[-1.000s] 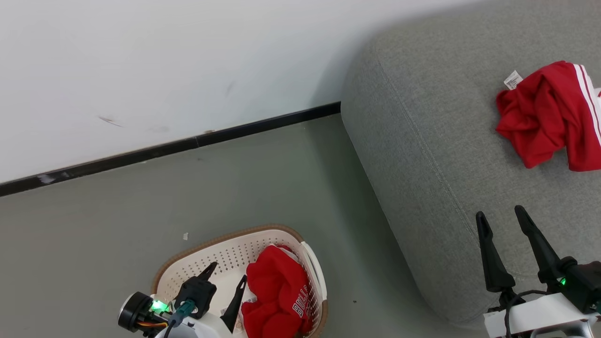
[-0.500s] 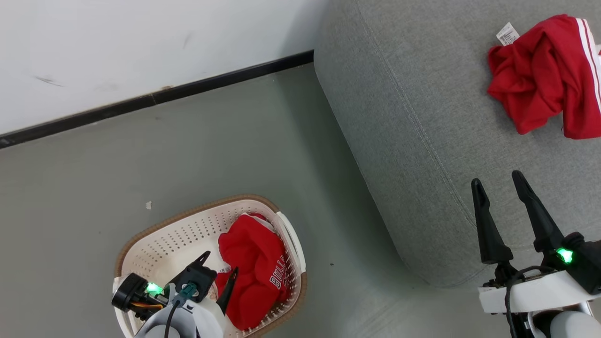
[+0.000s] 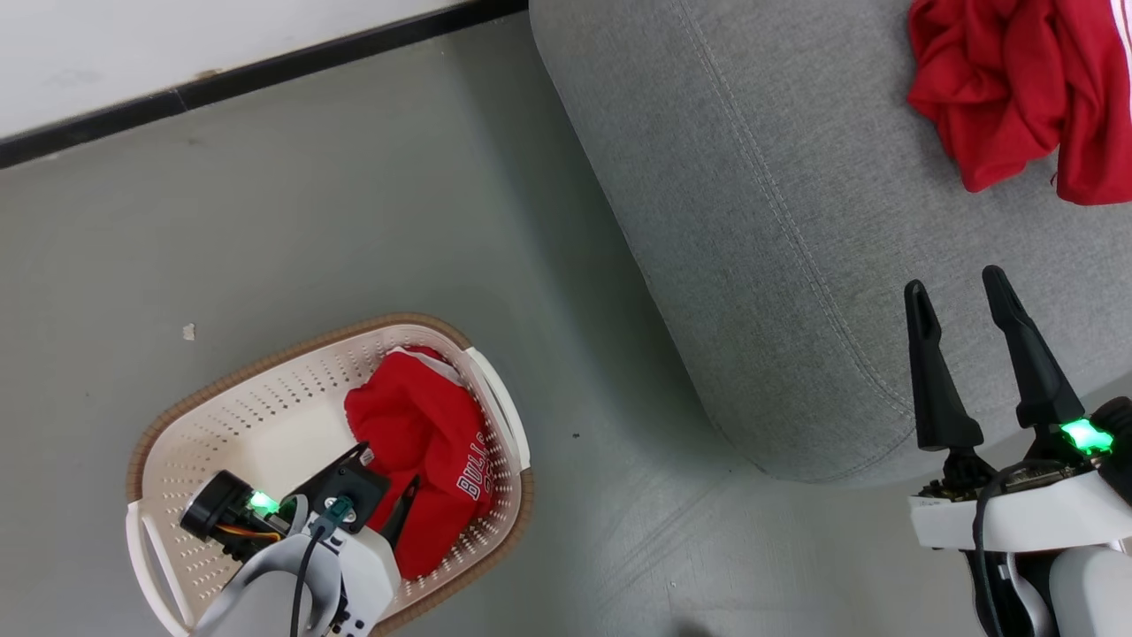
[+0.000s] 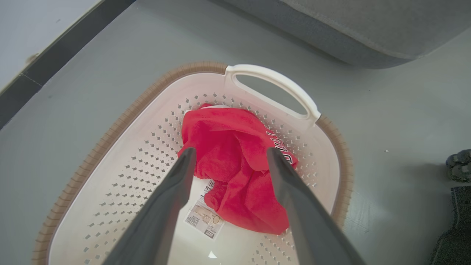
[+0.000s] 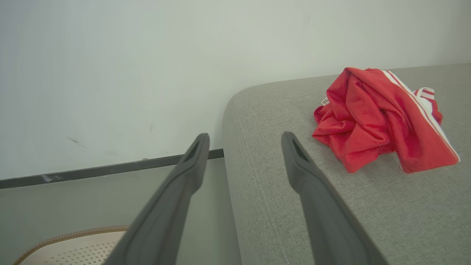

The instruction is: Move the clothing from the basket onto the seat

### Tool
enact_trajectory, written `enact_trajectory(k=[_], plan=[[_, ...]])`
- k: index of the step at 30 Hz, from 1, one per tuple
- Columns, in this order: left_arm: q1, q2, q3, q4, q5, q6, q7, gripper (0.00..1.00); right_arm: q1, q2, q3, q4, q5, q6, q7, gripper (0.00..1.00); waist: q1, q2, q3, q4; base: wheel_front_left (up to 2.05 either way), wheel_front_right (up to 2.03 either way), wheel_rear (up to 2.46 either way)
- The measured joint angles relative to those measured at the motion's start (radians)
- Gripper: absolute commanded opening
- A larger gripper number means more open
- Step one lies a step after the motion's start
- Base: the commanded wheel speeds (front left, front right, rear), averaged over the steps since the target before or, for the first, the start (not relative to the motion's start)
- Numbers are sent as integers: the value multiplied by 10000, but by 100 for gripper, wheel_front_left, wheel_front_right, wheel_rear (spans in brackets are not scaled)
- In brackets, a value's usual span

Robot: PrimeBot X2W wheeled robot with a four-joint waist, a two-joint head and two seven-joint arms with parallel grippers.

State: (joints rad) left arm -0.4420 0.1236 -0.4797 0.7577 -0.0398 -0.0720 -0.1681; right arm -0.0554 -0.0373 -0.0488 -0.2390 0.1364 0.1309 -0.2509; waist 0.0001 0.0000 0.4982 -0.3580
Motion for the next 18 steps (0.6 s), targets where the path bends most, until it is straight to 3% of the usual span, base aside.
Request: enact_trajectory(k=[10, 18], plan=[[-757, 495, -77, 408, 445, -10, 0, 100, -431, 6, 27, -153, 487, 0, 0, 100, 0, 0, 1011, -525, 0, 0, 0], [-1280, 529, 21, 752, 412, -12, 238, 100, -827, 13, 77, -176, 779, 0, -2, 100, 0, 0, 1814, -929, 0, 0, 0]])
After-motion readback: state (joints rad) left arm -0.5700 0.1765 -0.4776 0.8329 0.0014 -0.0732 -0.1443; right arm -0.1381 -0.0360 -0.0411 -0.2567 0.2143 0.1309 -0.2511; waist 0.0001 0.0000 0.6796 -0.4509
